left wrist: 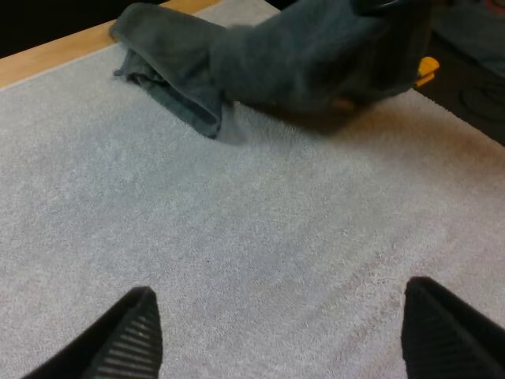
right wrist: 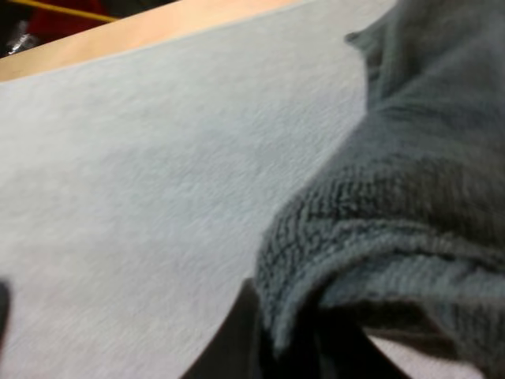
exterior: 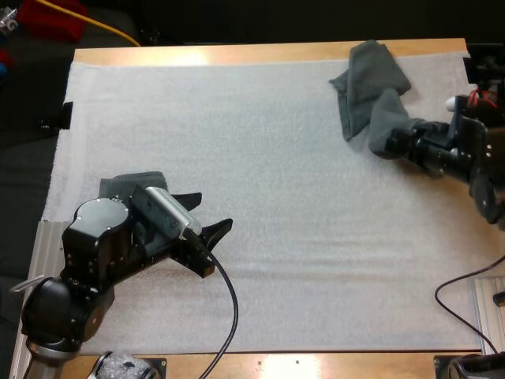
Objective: Pick towel from pile, fold and stack
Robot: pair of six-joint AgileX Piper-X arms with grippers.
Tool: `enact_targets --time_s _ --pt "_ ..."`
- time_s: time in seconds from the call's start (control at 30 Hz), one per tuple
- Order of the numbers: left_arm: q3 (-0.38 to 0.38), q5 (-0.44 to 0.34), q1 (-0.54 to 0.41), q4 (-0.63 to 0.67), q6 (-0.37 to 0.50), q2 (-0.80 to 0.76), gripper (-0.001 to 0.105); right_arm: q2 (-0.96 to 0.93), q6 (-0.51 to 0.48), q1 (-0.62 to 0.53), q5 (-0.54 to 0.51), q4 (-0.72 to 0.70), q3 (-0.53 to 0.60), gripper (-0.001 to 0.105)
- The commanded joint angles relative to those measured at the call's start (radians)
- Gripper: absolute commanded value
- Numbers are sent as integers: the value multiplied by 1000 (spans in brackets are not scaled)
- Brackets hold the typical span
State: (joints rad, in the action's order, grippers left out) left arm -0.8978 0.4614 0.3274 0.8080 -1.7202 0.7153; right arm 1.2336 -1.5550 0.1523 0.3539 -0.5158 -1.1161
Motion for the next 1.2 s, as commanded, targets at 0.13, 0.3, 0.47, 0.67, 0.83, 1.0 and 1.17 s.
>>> enact_targets --time_s 0.13,0.3,0.47,0.67,0.83,1.0,1.17 --pt "-8 7 4 2 -9 -1 63 -65 -19 88 25 -32 -5 1" --pt "-8 7 4 2 -9 -1 63 -65 -19 217 -46 -42 -20 1" --pt "-8 7 4 2 -9 -1 63 -47 -19 321 -129 -42 -19 1" --pt "-8 7 4 2 -9 -1 63 29 -10 448 -204 -40 -19 1" --pt "-8 15 4 2 -9 -1 63 110 81 532 -231 8 -19 1" --pt "-8 15 4 2 -9 -1 63 185 174 597 -240 76 -19 1" --pt "-8 29 4 2 -9 -1 63 233 212 641 -240 98 -19 11"
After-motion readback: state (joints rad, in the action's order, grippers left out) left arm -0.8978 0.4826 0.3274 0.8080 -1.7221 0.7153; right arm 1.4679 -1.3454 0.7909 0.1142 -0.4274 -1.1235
